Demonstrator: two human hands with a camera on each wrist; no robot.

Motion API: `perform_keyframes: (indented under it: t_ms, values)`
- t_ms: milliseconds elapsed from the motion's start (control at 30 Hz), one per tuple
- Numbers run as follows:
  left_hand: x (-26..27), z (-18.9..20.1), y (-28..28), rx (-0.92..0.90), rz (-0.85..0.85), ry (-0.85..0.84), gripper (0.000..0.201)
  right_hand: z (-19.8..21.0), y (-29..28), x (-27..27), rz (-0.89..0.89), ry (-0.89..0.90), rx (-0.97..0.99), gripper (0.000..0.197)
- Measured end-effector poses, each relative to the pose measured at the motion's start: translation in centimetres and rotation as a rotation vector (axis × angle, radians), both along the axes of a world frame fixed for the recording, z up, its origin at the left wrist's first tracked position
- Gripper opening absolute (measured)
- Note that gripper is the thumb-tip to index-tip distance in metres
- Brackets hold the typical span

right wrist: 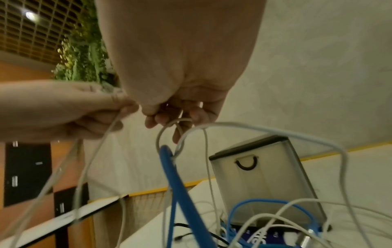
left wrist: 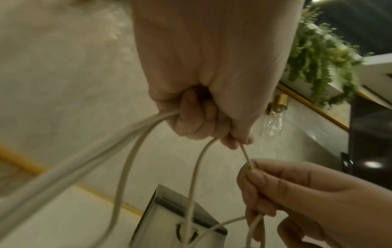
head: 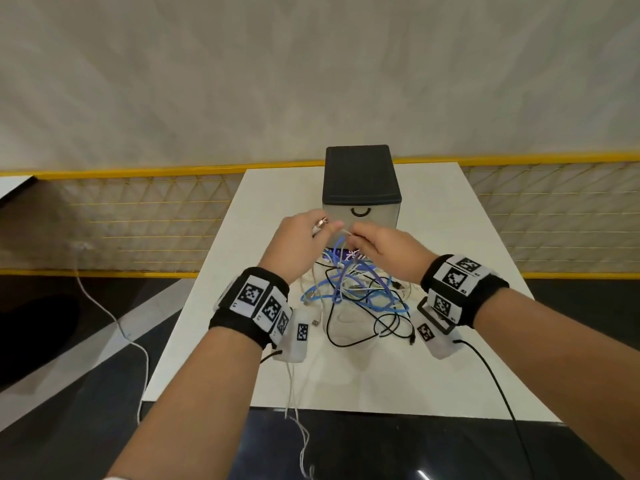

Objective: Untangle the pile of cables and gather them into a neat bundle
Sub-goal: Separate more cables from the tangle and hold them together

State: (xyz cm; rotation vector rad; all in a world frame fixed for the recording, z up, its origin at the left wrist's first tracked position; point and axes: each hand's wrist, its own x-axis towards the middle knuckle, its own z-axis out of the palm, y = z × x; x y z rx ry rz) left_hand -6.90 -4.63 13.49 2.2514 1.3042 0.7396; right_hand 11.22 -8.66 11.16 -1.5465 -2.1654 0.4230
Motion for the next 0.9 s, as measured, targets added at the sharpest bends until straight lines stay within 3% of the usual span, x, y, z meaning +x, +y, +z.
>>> perform_keyframes:
  t_ms: [200,333,400,533,633,700,800,900]
  values:
    - [-0.3,0.6,-0.1,0.135,0.177,-0.116,0.033,-1.6,1.6,1.8,-0.086,-0.036,-0.050,0.017]
    - [-1.7,1.5,0.6,0.162,0.266,-0.202,0.035,-2.1,1.7,3.2,-0.114,-0.111,-0.152,0.057]
    - [-2.5,1.8,1.1,0.148,0.275,-0.211,0.035,-2.2,1.2,3.7,-0.089,-0.103,-0.193,0.063]
    - [-2.9,1.7,1.3,0.155,0.299,-0.121,0.036,-2.2,0.7,3.2,-0.039,0.007,-0.052,0.034]
    - [-3.4,1.8,1.5,0.150,0.394,-0.183,0.037,-1.8,0.6,2.8,-0.052,0.044,0.072,0.022]
    - [-3.9,1.9,1.6,0.143,0.435,-0.217,0.038,-1.4,0.6,2.8,-0.104,-0.003,0.032,0.025]
    - [-3.2,2.1,1.0,0.158,0.342,-0.190,0.034,-0.7,0.5,2.3,-0.105,-0.201,-0.060,0.047]
    - [-1.9,2.6,0.2,0.164,0.218,-0.212,0.029,0.1,0.7,0.7,0.006,-0.209,-0.161,0.033]
